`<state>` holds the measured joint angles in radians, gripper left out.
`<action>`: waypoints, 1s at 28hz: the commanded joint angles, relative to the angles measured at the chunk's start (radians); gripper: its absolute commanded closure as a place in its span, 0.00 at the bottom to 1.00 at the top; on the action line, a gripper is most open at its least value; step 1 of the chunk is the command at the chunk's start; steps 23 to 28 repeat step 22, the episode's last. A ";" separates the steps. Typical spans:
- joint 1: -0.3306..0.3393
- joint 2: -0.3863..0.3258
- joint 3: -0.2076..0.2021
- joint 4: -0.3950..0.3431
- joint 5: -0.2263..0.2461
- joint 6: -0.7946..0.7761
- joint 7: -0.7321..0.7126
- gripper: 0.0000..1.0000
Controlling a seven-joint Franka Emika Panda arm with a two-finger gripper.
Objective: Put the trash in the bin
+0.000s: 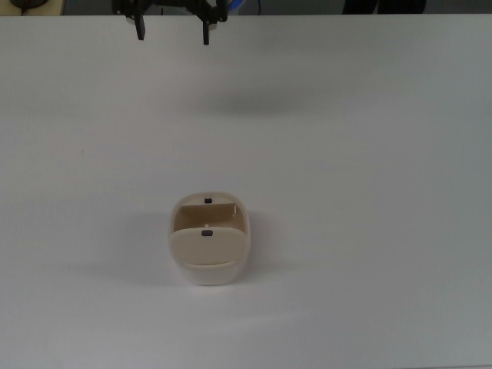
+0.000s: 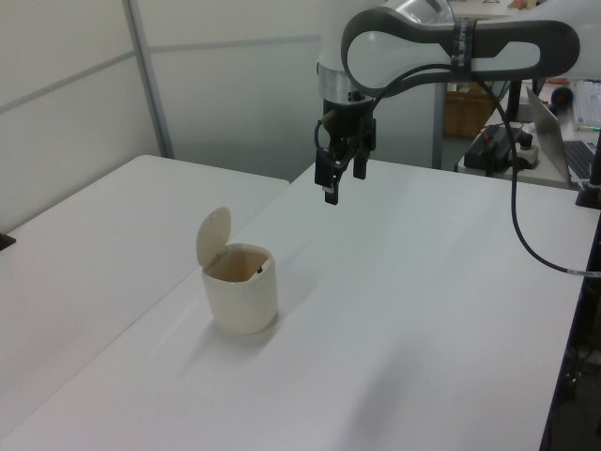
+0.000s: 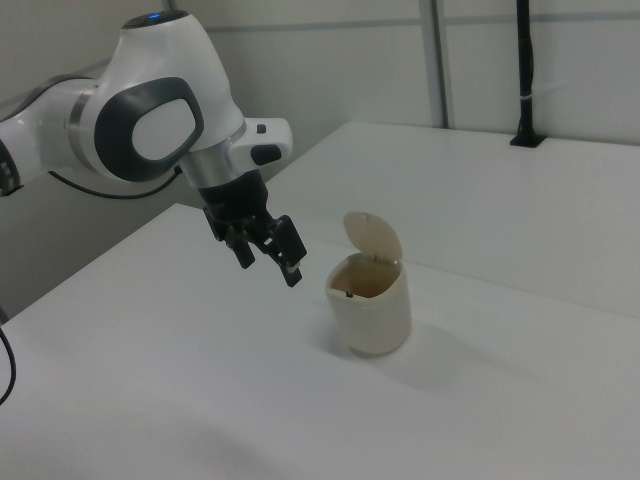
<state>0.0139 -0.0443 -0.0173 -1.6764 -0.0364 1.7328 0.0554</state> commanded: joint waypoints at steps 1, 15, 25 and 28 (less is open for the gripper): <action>0.001 0.006 -0.007 0.024 0.018 -0.015 0.009 0.00; 0.001 0.004 -0.007 0.024 0.017 -0.015 0.009 0.00; 0.001 0.006 -0.007 0.024 0.015 -0.015 0.001 0.00; 0.001 0.006 -0.007 0.024 0.015 -0.015 0.001 0.00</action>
